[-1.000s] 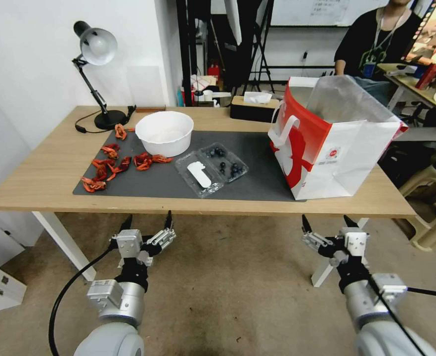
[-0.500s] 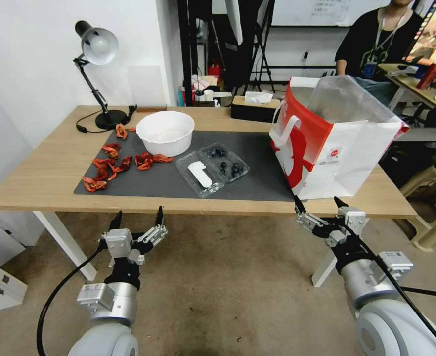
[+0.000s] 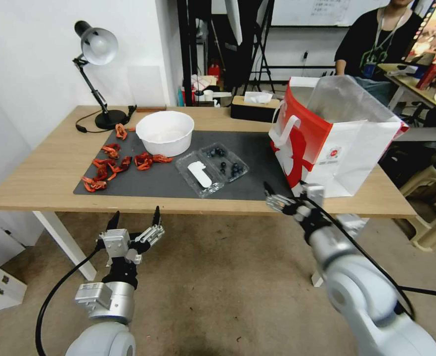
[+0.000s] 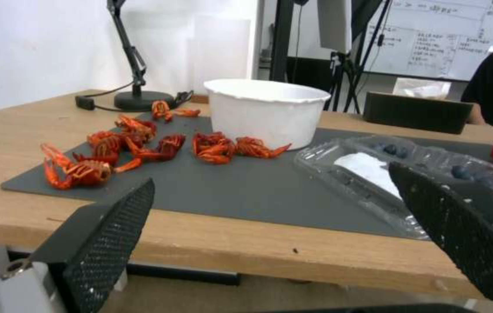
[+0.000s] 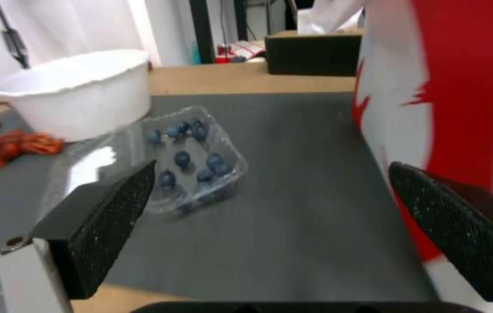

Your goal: Close the takeout container lid, then place the container into the takeout bag.

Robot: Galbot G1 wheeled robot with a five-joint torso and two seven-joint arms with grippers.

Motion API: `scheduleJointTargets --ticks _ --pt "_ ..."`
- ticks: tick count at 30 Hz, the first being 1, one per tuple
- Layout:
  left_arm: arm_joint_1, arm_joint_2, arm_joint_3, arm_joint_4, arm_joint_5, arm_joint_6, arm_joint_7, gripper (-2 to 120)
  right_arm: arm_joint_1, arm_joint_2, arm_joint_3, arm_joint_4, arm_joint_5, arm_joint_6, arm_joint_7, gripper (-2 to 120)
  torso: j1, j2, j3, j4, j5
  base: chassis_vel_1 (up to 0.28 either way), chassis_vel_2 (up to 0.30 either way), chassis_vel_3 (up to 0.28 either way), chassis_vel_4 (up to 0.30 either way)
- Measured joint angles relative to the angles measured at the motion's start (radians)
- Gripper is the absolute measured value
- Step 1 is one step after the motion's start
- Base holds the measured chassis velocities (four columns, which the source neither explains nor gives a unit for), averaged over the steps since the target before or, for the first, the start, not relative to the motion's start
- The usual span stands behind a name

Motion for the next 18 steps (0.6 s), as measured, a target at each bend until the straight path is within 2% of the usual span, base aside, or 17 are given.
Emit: scheduleJointTargets --ticks 4,7,18 --pt "0.000 0.000 -0.004 0.008 0.004 -0.010 0.000 100 0.144 0.013 -0.100 -0.102 0.042 -0.043 0.112 100 0.000 0.000 0.000 -0.0003 -0.0001 0.000 0.000 0.000 0.000" --pt "0.002 0.000 -0.004 0.009 0.005 -0.014 0.000 100 0.203 0.025 -0.140 -0.149 0.058 -0.063 0.154 100 0.000 0.000 0.000 -0.0002 -0.0002 0.000 0.000 0.000 0.000" --pt "0.002 -0.001 -0.012 0.021 0.006 -0.023 -0.004 100 0.384 0.064 -0.234 -0.334 0.105 -0.110 0.227 100 0.000 0.000 0.000 -0.0003 0.0000 0.000 0.000 0.000 0.000"
